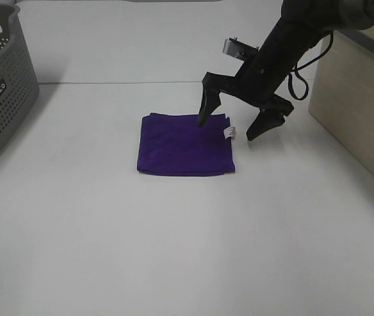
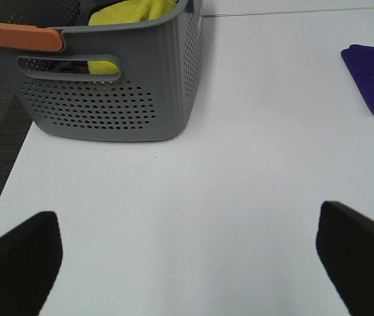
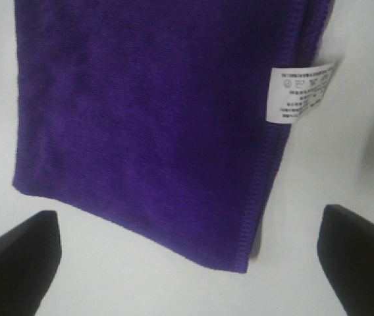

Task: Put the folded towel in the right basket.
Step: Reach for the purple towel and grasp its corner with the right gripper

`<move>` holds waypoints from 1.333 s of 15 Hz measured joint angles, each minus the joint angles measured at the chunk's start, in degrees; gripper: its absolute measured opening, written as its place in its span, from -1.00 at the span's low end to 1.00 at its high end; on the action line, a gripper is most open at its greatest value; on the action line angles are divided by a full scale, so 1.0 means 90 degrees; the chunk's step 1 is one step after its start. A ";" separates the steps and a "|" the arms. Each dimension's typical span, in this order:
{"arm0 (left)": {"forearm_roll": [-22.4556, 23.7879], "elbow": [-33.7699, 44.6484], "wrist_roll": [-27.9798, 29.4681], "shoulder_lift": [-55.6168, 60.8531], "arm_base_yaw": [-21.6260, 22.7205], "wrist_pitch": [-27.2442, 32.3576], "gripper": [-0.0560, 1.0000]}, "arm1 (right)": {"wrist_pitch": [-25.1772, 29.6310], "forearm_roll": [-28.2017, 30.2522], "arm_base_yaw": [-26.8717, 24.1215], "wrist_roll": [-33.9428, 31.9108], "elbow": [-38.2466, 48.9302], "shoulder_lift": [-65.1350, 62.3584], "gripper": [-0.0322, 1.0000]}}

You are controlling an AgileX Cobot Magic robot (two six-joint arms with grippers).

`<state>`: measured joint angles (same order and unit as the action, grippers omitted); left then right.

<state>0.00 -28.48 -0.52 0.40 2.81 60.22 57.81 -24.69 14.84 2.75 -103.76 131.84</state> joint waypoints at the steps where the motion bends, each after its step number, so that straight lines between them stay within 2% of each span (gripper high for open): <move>1: 0.0000 0.0000 0.0000 0.0000 0.0000 0.0000 0.98 | -0.0032 0.0108 -0.0006 -0.0108 -0.0006 0.0115 0.93; 5: 0.0000 0.0000 0.0000 0.0000 0.0000 0.0000 0.98 | -0.0197 0.0178 -0.0255 -0.0236 -0.0025 0.0395 0.93; 9: 0.0000 0.0000 0.0000 0.0000 0.0000 0.0000 0.98 | -0.0611 -0.0013 -0.0293 0.0006 -0.0032 0.0522 0.92; 14: 0.0000 0.0000 0.0000 0.0000 0.0000 0.0000 0.98 | -0.0618 -0.0172 -0.0293 0.0076 -0.0102 0.0643 0.90; 18: 0.0000 0.0000 0.0000 0.0000 0.0000 0.0000 0.98 | -0.0879 -0.0312 0.0102 -0.0013 -0.0191 0.0815 0.81; 20: 0.0000 0.0000 0.0000 0.0000 0.0000 0.0000 0.98 | -0.1178 -0.0452 0.0458 -0.0115 -0.0248 0.0949 0.63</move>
<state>0.00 -28.48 -0.52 0.40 2.81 60.22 47.21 -28.76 18.96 1.72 -106.00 140.37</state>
